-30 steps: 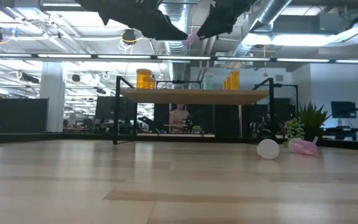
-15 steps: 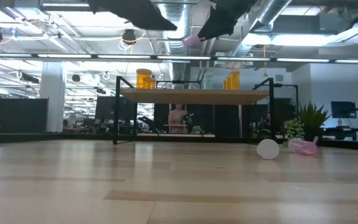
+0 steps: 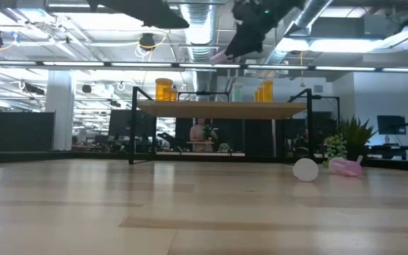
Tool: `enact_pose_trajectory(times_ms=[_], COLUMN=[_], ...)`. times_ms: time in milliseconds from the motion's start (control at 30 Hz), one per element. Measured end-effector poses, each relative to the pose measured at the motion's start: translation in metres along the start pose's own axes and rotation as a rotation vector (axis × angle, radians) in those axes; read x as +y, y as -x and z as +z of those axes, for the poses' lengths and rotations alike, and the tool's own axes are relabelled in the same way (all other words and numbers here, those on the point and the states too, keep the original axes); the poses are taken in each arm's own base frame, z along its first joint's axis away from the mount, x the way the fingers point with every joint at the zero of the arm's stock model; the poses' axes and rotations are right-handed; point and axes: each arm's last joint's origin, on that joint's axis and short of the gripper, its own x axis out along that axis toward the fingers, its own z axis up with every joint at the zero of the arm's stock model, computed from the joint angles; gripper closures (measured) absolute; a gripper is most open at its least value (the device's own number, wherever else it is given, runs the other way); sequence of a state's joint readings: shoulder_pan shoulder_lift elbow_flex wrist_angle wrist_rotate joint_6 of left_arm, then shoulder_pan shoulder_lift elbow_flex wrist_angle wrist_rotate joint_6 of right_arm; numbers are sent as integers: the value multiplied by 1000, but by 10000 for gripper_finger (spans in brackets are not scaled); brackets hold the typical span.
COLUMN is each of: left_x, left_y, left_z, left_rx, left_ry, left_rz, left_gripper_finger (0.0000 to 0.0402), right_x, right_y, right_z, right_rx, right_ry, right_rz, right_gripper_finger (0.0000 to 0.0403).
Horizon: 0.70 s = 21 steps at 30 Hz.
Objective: Pick and place medicine bottles onto shelf by color
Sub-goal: Put the bottom right pink pill bottle on the shelf
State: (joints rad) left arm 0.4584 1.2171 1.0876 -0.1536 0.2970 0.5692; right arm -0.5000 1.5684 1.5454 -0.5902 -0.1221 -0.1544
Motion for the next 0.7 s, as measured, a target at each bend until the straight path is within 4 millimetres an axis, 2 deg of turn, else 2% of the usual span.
enact_pose_trajectory(times_ms=[167,300,467,633,700], left_x=[7,7,4,16,18], left_y=[7,9,8,17,17], left_z=[0,-4,-10,-15,-23], left_rx=[-97,-104,-106,-127,-124], left_ry=[9,66,65,95,127], left_rz=[16,14,-20,28,13], left_gripper_finger=[192,192,192,192,192], right_x=[-8,-13,-22,-25,-25], right_y=[-21,-38,-54,-65,-69], right_z=[25,38,42,42,39], right_rx=[100,203,310,383,416], right_ry=[29,34,30,34,31], right_rz=[24,45,59,74,82], right_gripper_finger=[262,262,262,262,262])
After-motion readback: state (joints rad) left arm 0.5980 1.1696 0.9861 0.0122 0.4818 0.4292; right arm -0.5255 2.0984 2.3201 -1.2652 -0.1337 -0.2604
